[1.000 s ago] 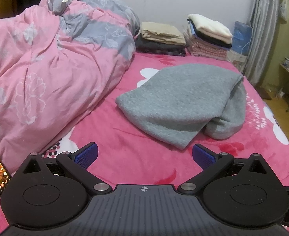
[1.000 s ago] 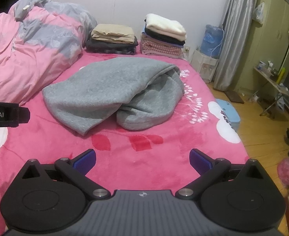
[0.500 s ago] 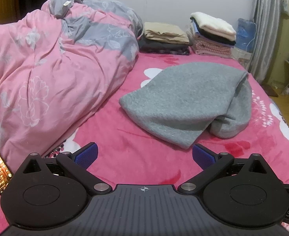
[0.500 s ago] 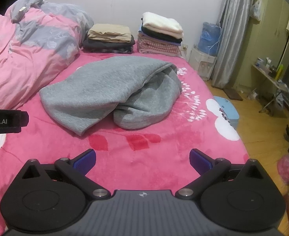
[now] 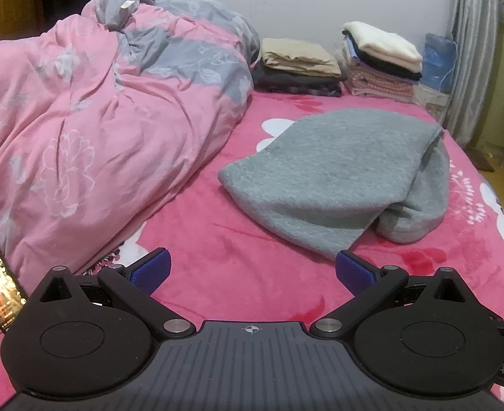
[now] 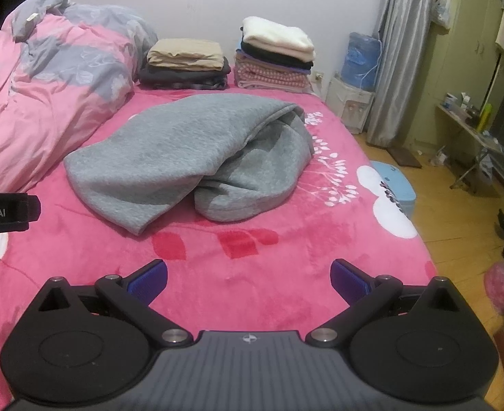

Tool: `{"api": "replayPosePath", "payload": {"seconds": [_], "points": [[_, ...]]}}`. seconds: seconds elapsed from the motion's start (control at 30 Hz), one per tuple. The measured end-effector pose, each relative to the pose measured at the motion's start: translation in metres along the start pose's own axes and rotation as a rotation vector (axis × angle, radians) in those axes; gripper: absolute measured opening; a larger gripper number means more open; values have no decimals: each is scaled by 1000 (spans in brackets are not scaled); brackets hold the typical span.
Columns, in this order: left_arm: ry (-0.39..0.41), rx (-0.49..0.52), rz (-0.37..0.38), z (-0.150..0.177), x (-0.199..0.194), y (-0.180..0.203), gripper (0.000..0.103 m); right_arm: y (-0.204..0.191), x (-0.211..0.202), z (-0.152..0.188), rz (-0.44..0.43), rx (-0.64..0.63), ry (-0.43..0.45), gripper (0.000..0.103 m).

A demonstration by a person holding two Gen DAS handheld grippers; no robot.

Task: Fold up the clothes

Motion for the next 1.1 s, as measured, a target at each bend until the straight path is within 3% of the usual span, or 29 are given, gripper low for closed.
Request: {"api": "replayPosePath", "payload": {"seconds": [0.97, 1.1], "points": [[2, 22, -11, 0, 0, -1, 103, 2, -1, 0, -1, 6, 4, 103], [6, 62, 19, 0, 1, 1, 103, 2, -1, 1, -2, 7, 5, 103]]}}
Point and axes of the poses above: each gripper's, at about its wrist camera, not at the fingertips, and x roughly the way its jaws point, y to its right, z to its underside, the point moved 7 cm from there along x, roughly the way its jaws point, and after that the axes turned 14 degrees about -y, right-handed, at the moved point
